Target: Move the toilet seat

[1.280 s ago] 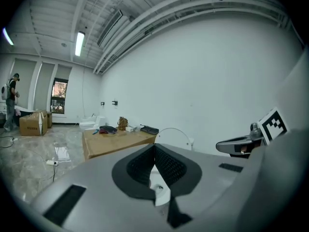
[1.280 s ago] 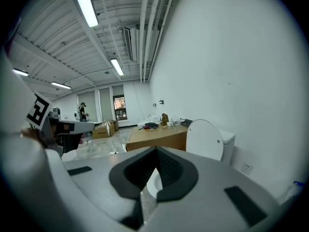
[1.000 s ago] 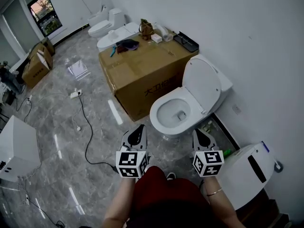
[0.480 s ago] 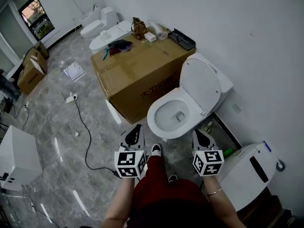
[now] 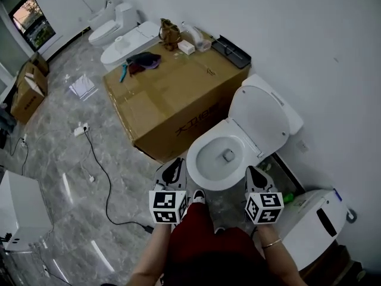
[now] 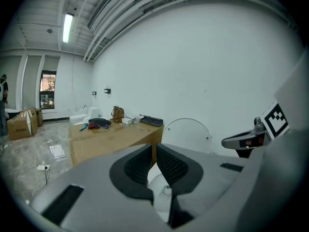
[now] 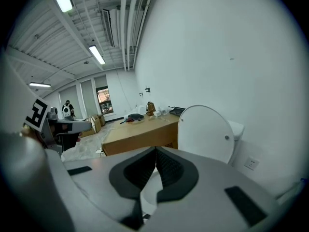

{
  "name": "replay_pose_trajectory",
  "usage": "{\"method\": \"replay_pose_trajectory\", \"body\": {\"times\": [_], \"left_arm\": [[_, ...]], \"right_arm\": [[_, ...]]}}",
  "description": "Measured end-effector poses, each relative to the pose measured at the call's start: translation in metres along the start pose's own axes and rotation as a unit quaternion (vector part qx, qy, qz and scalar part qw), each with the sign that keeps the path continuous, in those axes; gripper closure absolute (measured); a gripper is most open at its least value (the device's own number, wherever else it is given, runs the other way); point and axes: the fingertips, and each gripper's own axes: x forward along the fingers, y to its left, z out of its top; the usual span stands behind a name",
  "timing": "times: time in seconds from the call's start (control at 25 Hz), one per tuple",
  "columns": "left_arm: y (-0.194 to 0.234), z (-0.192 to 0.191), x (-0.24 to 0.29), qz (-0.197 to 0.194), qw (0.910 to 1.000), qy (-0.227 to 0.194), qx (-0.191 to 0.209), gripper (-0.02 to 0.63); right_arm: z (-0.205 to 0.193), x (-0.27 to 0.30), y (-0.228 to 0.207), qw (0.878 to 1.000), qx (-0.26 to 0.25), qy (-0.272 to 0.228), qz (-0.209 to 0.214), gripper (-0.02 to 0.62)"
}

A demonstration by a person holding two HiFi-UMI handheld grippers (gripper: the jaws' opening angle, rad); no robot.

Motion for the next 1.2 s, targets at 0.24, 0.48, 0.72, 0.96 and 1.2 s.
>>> {"method": "replay_pose_trajectory", "body": {"times": [0.24, 0.48, 0.72, 0.96, 1.2], "left_arm": [[0.041, -0.006, 0.051, -0.031, 0.9990, 0.033, -0.006, 0.577], [0.054, -0.025, 0.089, -0.058, 0.9954, 0.076, -0.006, 0.575], [0.051, -0.053, 0.117, -0.072, 0.9905, 0.117, -0.008, 0.571], [0.053, -0.103, 0.143, -0.073, 0.9809, 0.180, -0.015, 0.555], [0.058, -0.160, 0.161, -0.065, 0.9697, 0.233, -0.035, 0.525]], "right_arm": [[-0.001, 0.046, 0.000, 0.998, 0.046, 0.028, -0.039, 0.578], [-0.021, 0.063, -0.020, 0.990, 0.095, 0.060, -0.080, 0.578], [-0.052, 0.074, -0.041, 0.981, 0.135, 0.092, -0.105, 0.578], [-0.096, 0.089, -0.052, 0.970, 0.179, 0.135, -0.097, 0.578], [-0.145, 0.107, -0.057, 0.958, 0.204, 0.179, -0.091, 0.577]]}}
